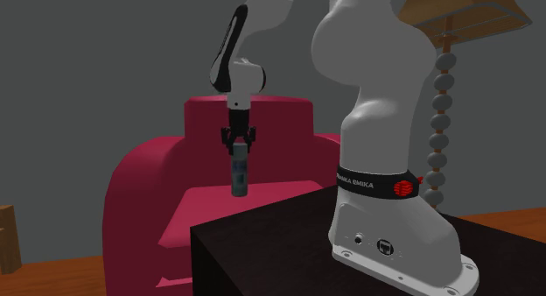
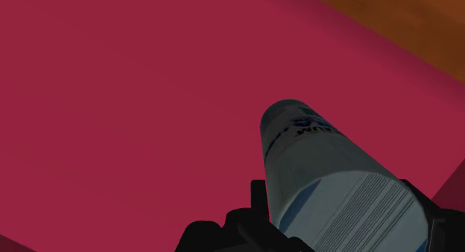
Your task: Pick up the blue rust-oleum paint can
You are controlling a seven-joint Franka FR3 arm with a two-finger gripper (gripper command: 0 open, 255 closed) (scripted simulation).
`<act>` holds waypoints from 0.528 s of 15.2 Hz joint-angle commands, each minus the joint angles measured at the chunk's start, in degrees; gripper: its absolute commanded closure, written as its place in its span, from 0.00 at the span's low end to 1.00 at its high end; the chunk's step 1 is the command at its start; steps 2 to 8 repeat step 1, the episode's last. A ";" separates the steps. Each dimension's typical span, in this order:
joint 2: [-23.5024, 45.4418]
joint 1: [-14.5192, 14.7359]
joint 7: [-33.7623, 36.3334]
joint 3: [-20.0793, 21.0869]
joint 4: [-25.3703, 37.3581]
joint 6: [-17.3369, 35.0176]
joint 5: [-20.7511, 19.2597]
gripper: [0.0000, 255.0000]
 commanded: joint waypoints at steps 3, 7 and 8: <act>-0.48 0.00 0.00 -0.01 -0.16 -0.29 -0.02 1.00; -0.48 0.00 0.00 -0.01 -0.16 -0.29 -0.02 1.00; -0.48 0.00 0.00 -0.01 -0.16 -0.29 -0.02 1.00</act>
